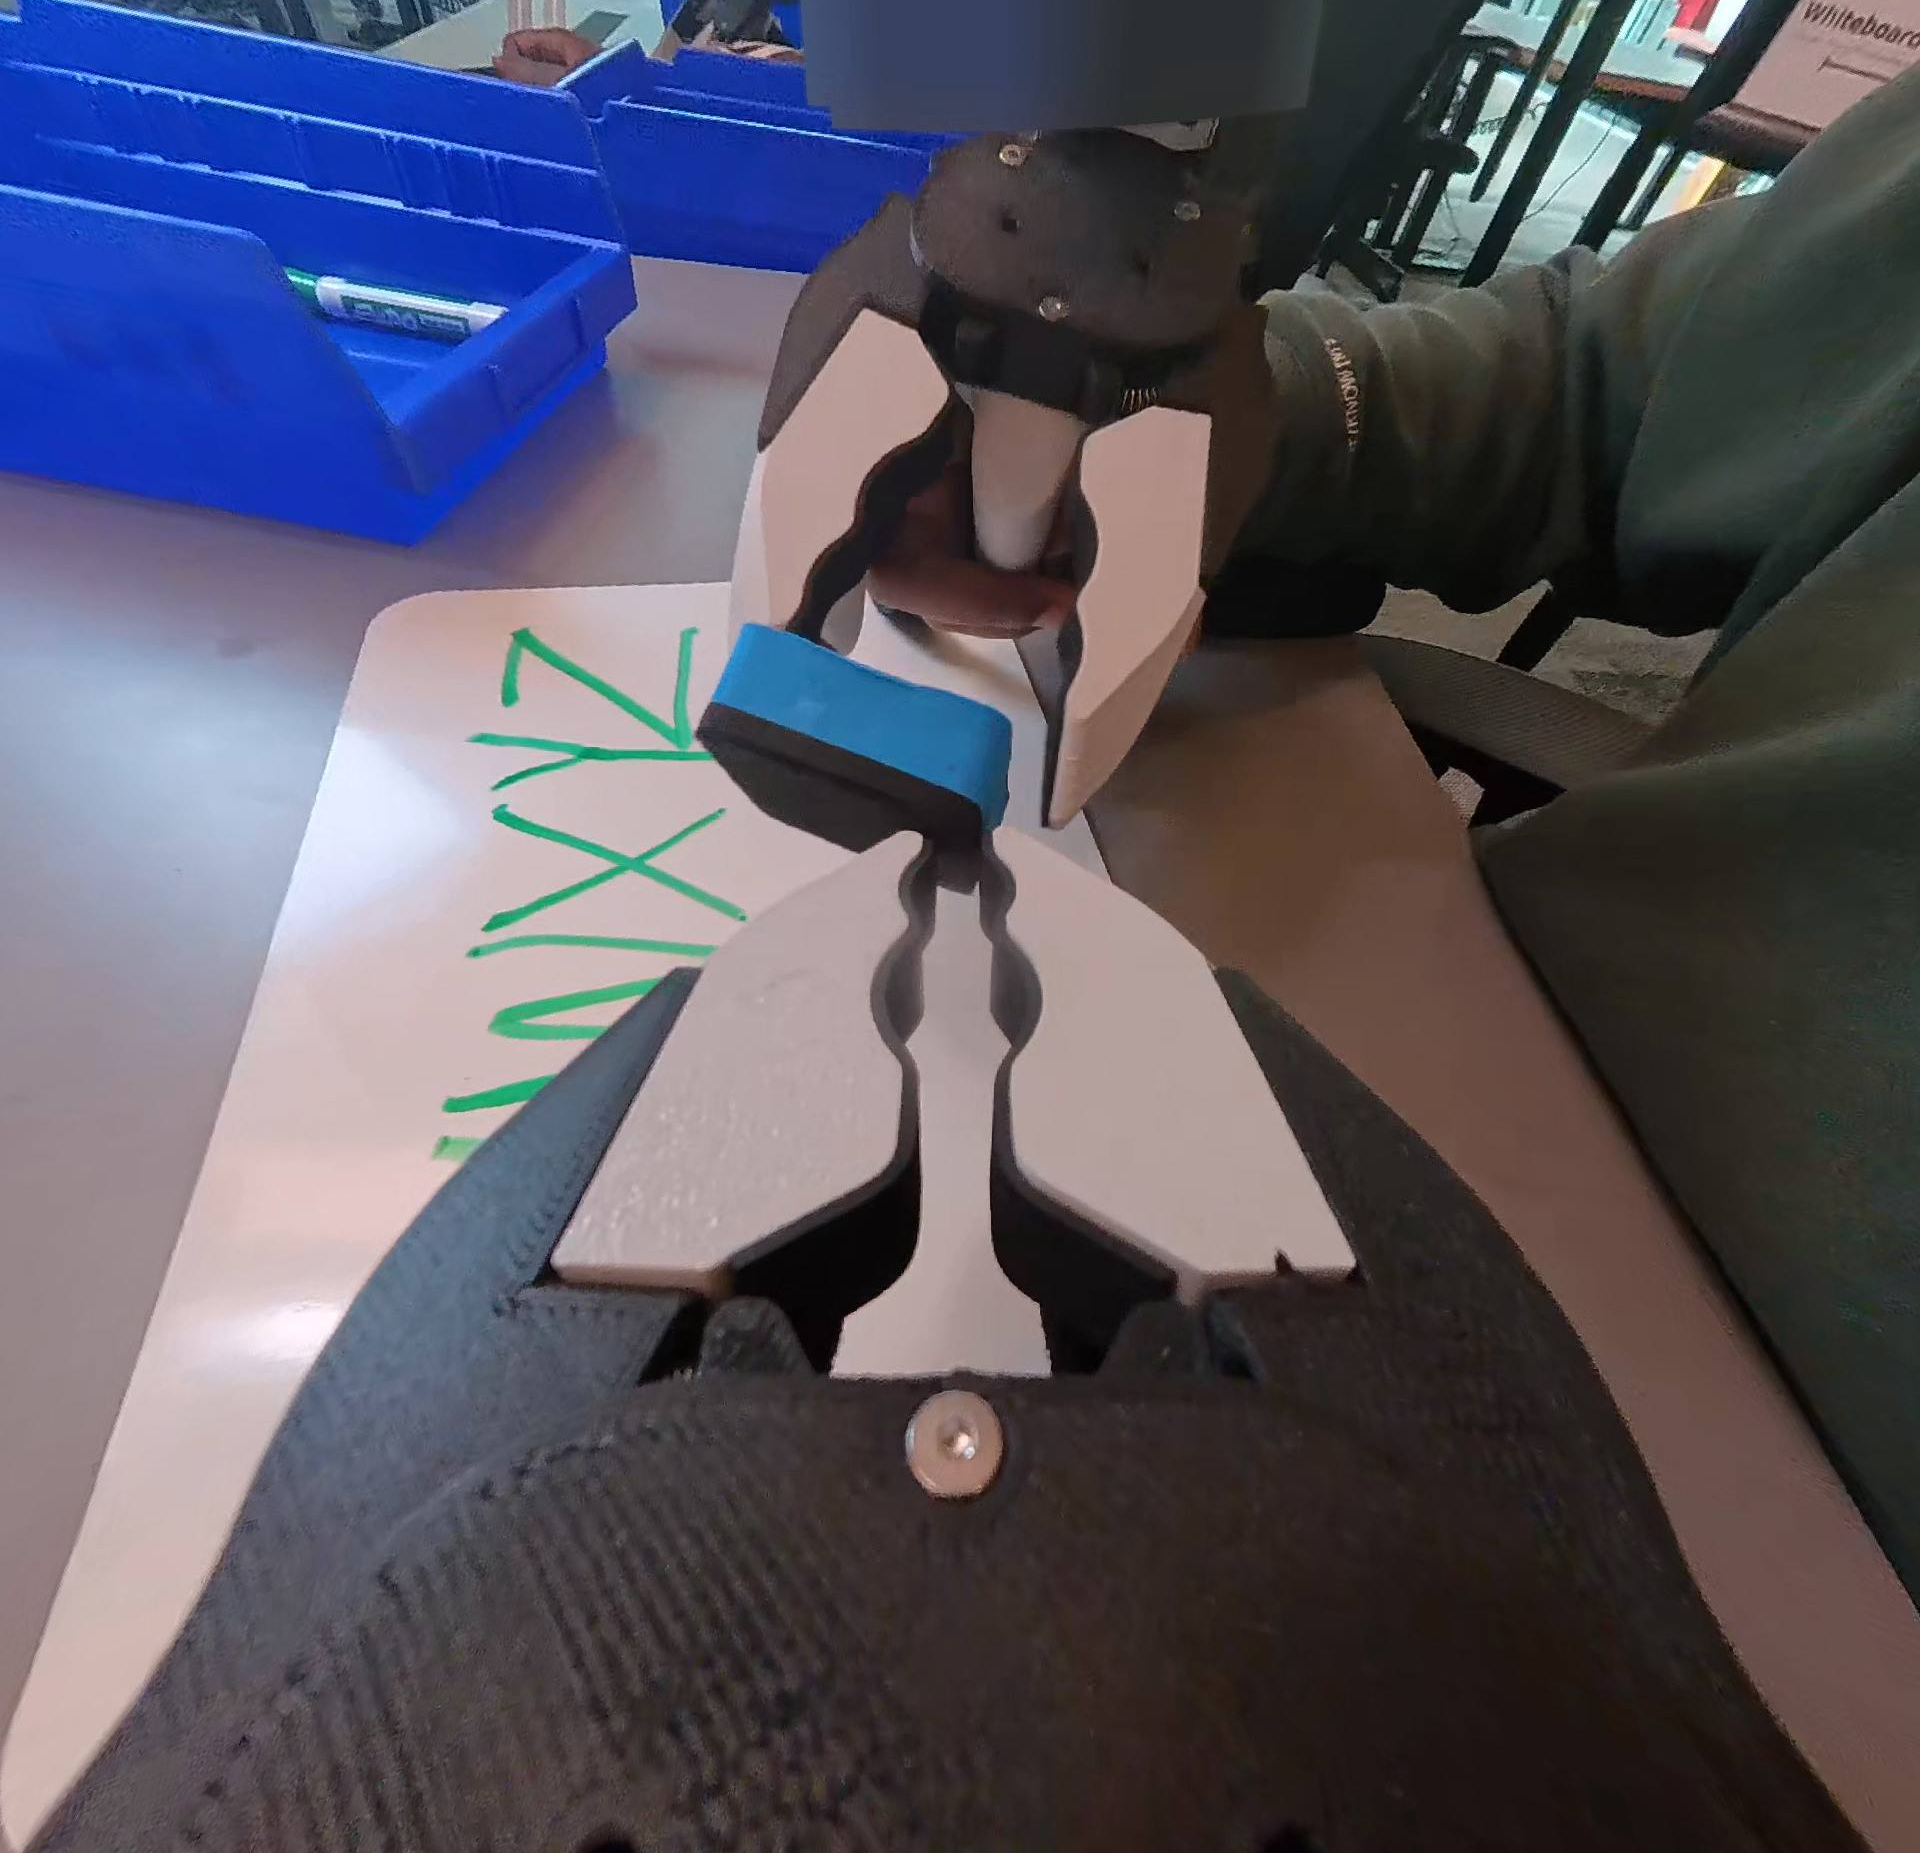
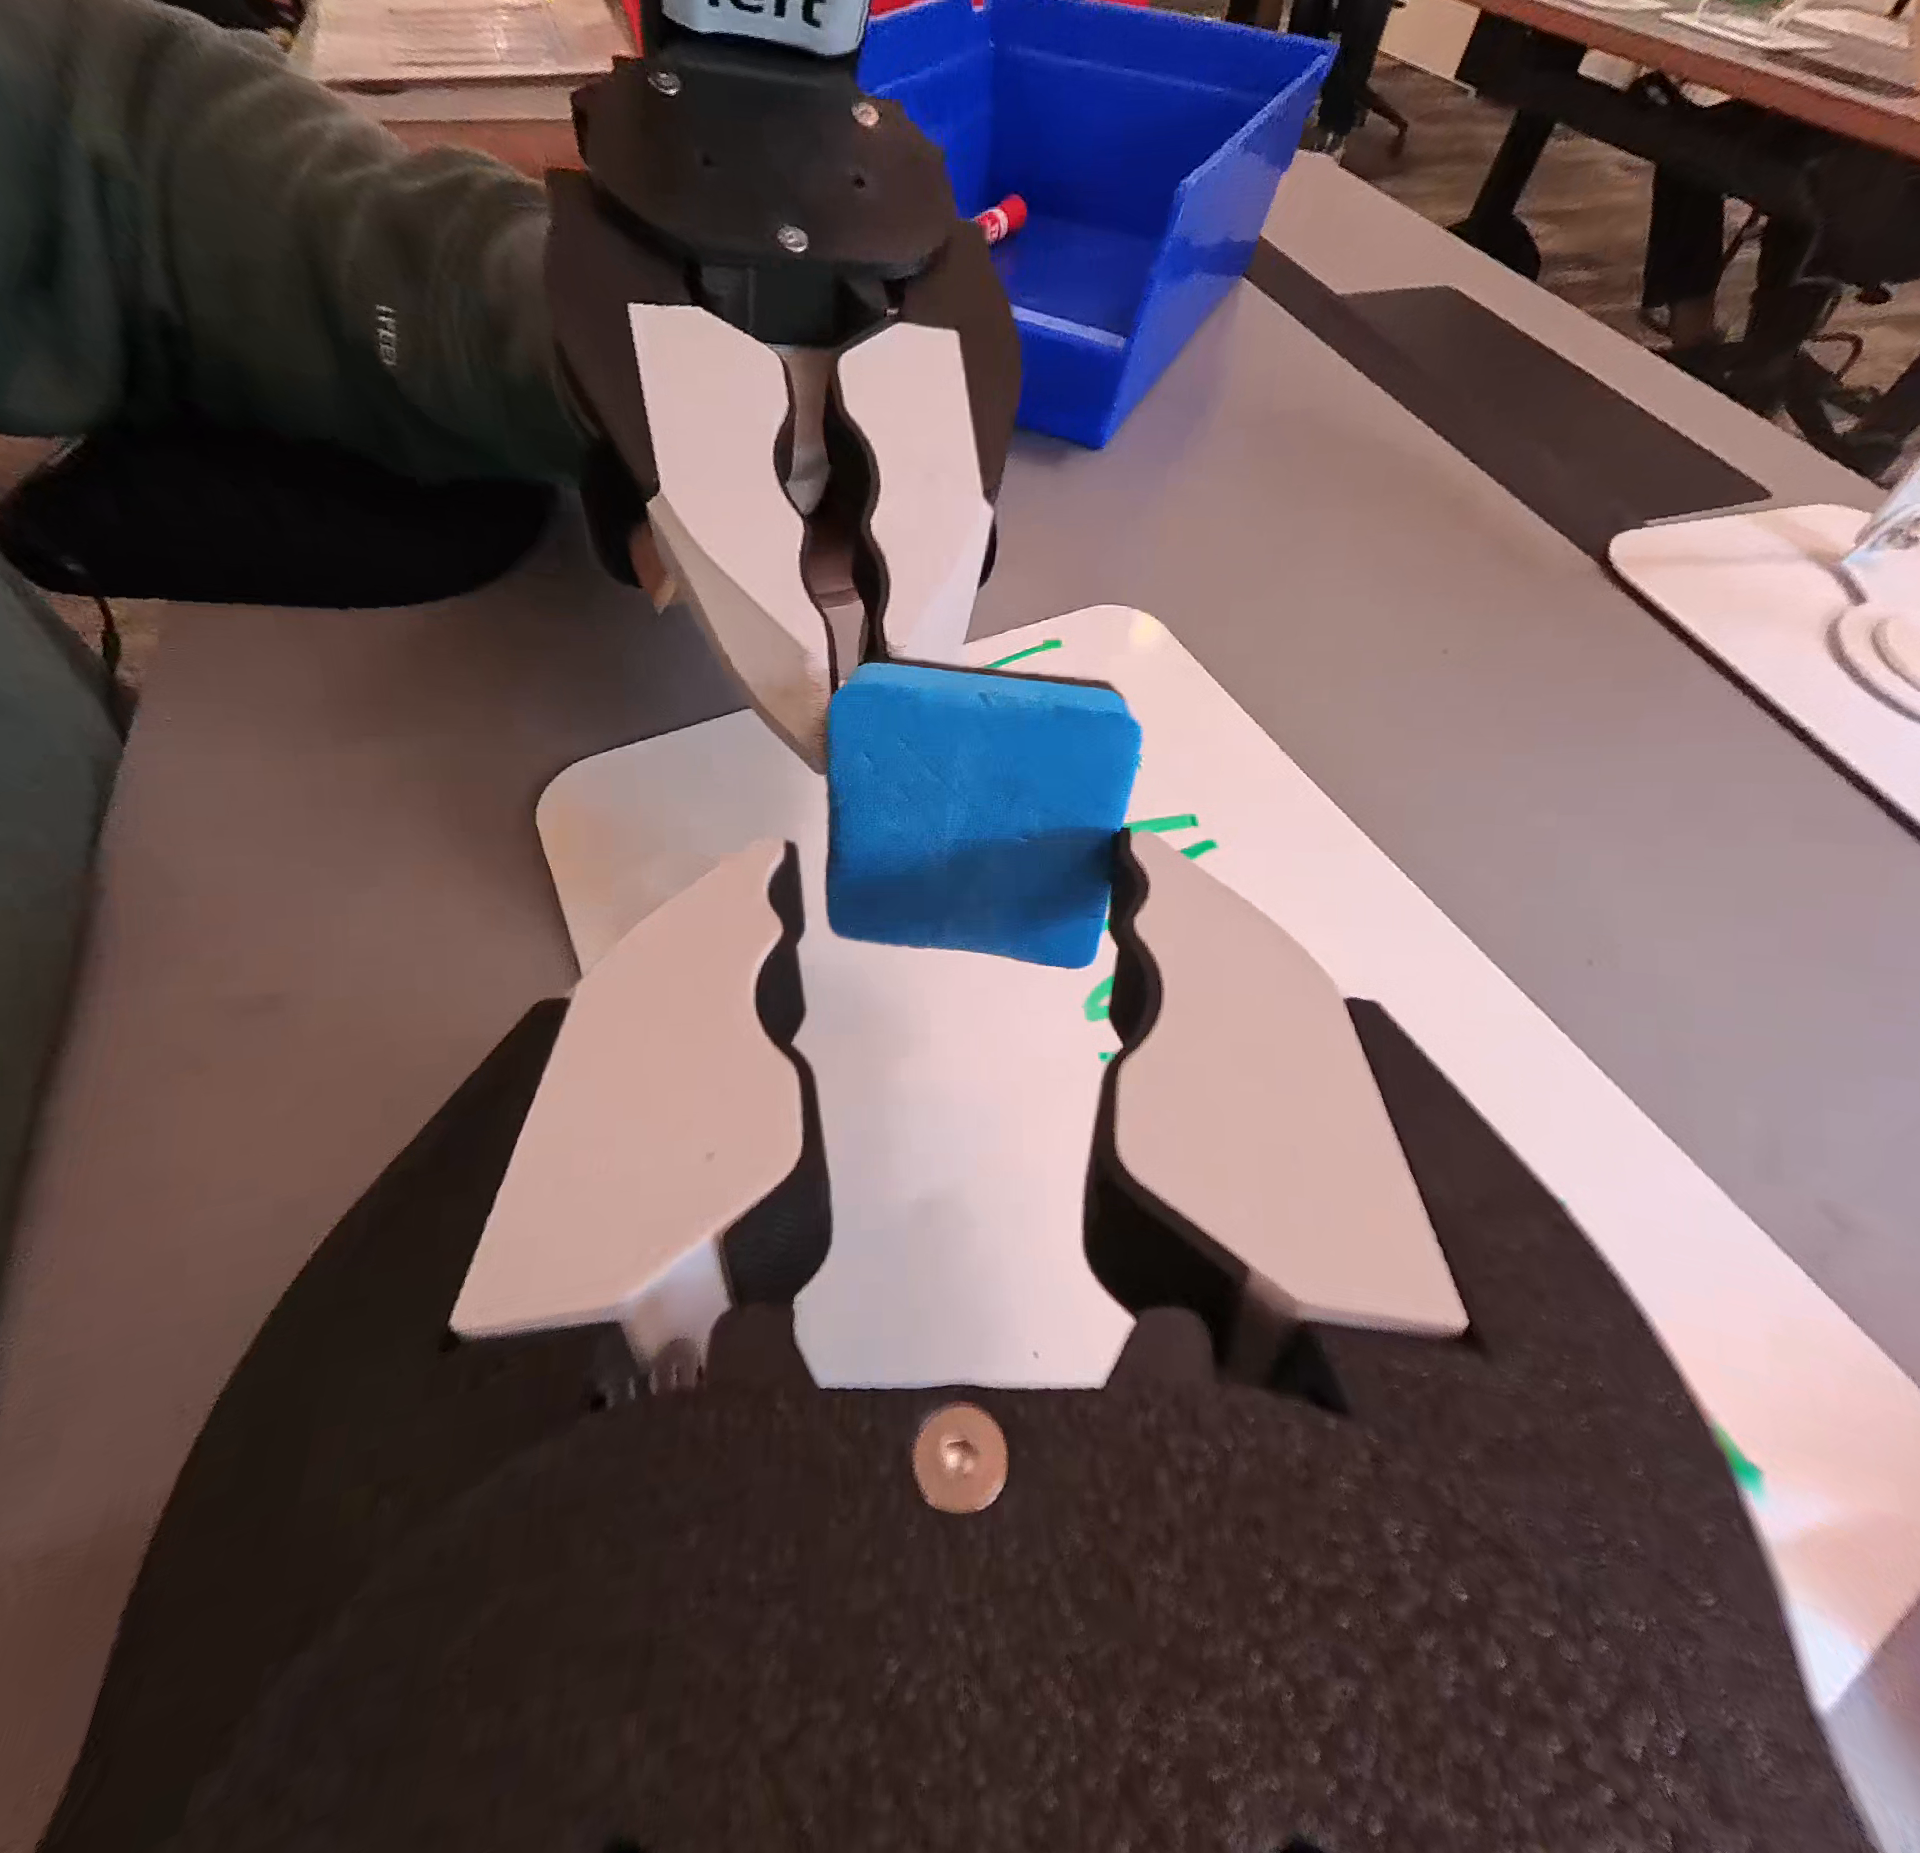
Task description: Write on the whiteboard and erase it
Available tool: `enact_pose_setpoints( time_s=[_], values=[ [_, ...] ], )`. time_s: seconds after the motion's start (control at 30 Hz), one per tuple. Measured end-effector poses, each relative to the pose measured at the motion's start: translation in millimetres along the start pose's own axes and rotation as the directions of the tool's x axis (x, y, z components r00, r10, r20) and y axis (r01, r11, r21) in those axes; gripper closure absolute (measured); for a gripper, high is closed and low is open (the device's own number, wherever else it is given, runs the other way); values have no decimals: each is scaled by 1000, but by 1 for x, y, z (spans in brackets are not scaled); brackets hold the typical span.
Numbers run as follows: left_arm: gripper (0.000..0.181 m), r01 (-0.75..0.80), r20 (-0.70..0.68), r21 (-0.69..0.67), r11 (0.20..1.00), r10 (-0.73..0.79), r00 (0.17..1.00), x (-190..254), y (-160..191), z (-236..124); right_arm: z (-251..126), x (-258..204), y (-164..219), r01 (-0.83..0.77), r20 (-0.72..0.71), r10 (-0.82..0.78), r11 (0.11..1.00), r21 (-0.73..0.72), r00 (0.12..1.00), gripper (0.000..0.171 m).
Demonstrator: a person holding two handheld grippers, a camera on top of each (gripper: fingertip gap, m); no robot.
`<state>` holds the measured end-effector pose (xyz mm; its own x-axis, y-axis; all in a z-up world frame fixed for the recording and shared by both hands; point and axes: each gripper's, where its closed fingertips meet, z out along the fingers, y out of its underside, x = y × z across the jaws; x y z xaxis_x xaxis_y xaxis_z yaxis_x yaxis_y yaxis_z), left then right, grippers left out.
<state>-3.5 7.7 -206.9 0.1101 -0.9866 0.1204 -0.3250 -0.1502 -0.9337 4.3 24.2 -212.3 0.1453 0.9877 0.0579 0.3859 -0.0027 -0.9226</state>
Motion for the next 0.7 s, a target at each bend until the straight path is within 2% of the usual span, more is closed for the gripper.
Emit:
enact_pose_setpoints(
  time_s=[0.1, 0.27, 0.33, 0.43, 0.5, 0.57, 0.6, 0.67, 0.7],
  values=[
    [174, -8, 0, 4, 1000, 8, 1000, 0, 2, 1, -1, 2, -2, -7, -7, 7, 1000, 13, 1000, 120],
    [171, -14, -20, 34, 999, 15, 1000, 7, -4, 1, -7, -2, -5, -33, 38, 32, 999, 32, 999, 121],
    [162, -32, -34, 50, 998, 33, 999, 11, -8, 2, -14, -3, -3, -37, 54, 36, 999, 15, 998, 121],
    [150, -39, -33, 55, 998, 41, 999, 10, -11, -2, -28, -2, 12, -24, 57, 29, 996, -88, 998, 121],
    [148, -32, -24, 40, 999, 33, 999, 8, -7, -4, -42, 8, 29, -29, 3, 30, 979, -201, 1000, 121],
    [151, -15, -19, -7, 1000, 15, 1000, 9, 2, -4, -61, 28, 48, -80, -76, 59, 945, -318, 995, 121],
    [160, -19, -11, -59, 998, 18, 1000, 11, 10, -4, -71, 39, 59, -115, -121, 75, 919, -376, 990, 121],
    [181, -81, 20, -215, 973, 87, 996, 14, 36, -4, -88, 58, 77, -169, -183, 92, 866, -471, 979, 121],
    [181, -110, 49, -301, 947, 131, 990, 13, 50, -5, -93, 66, 85, -184, -204, 91, 843, -505, 975, 121]
  ],
)
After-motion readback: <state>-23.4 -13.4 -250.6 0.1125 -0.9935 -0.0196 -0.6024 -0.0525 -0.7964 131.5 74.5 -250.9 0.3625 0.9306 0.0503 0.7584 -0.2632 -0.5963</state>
